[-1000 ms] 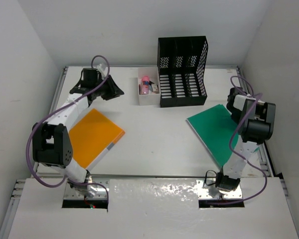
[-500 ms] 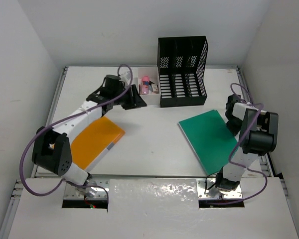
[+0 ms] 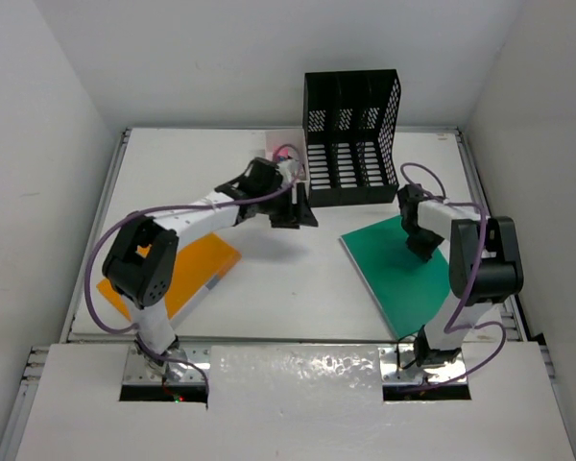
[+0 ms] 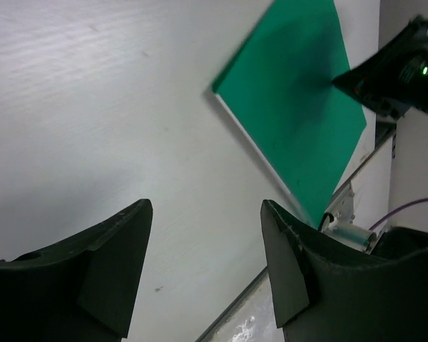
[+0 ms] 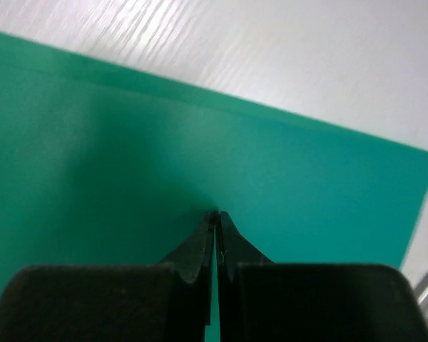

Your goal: Organize the desk

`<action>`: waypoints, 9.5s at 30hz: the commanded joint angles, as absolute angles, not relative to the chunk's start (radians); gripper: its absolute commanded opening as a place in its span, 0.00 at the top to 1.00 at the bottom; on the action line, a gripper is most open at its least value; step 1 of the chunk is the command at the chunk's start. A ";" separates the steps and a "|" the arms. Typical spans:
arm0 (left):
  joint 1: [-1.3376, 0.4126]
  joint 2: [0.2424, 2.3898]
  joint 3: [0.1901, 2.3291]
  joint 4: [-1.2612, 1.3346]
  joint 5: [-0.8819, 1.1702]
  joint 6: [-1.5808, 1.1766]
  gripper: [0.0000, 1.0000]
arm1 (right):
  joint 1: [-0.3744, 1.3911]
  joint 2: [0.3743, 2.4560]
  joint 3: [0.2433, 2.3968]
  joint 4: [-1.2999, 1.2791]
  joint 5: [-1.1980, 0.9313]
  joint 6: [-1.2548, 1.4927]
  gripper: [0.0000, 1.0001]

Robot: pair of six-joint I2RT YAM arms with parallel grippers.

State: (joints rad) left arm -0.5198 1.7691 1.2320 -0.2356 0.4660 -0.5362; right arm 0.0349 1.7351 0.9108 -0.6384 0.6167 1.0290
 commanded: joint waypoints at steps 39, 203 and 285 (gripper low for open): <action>-0.882 2.155 1.402 -0.055 0.249 -0.762 0.39 | -0.316 1.697 0.686 -0.497 0.326 0.945 1.00; -0.888 1.871 1.577 -0.270 -0.121 -0.589 1.00 | -0.285 1.338 0.698 -0.520 0.417 0.706 1.00; -0.870 2.082 1.993 -0.514 0.360 -0.396 1.00 | -0.285 1.277 0.690 -0.429 0.049 0.733 0.42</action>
State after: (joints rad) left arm -0.8639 2.1551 2.0052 -0.5106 0.2691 -0.4320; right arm -0.2855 1.3617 0.6655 -0.3691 -0.0242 0.7437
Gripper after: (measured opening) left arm 0.085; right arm 0.565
